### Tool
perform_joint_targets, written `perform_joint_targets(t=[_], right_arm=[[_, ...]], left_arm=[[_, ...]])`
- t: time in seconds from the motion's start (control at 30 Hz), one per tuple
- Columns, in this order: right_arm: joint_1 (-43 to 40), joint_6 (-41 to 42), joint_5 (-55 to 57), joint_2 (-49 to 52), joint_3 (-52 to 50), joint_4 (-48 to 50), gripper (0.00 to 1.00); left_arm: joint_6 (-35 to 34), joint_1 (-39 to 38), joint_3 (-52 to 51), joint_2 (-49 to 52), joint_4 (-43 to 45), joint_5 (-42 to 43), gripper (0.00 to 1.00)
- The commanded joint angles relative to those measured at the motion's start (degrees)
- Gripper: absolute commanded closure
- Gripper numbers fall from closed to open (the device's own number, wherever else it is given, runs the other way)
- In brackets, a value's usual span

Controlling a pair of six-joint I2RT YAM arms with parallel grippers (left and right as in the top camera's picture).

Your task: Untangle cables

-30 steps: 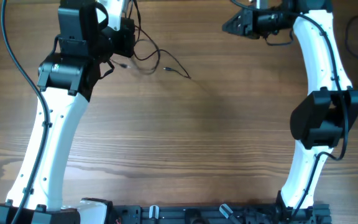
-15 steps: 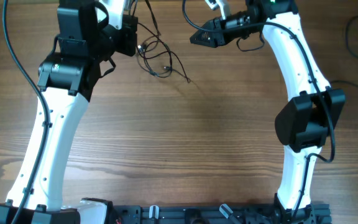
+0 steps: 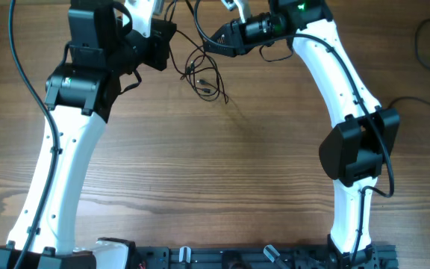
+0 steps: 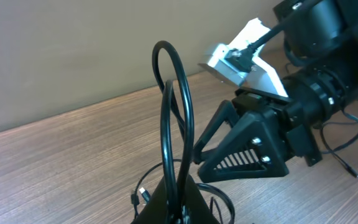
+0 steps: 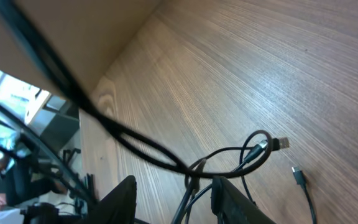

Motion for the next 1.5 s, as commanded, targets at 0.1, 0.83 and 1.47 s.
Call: perform_joint_targets(t=[0.1, 0.83, 1.47], right_arm=[[0.35, 4.59, 0.83, -0.20, -0.22, 0.31, 0.59], [0.98, 8.55, 0.37, -0.20, -0.22, 1.84, 0.59], [0.72, 9.25, -4.87, -0.50, -0.17, -1.79, 0.55]], left_arm=[[0.04, 0.11, 1.55, -4.22, 1.92, 1.31, 0.96], [0.04, 0.11, 1.55, -4.76, 3.19, 0.87, 0.96], [0.48, 0.15, 1.55, -2.16, 3.87, -1.49, 0.96]])
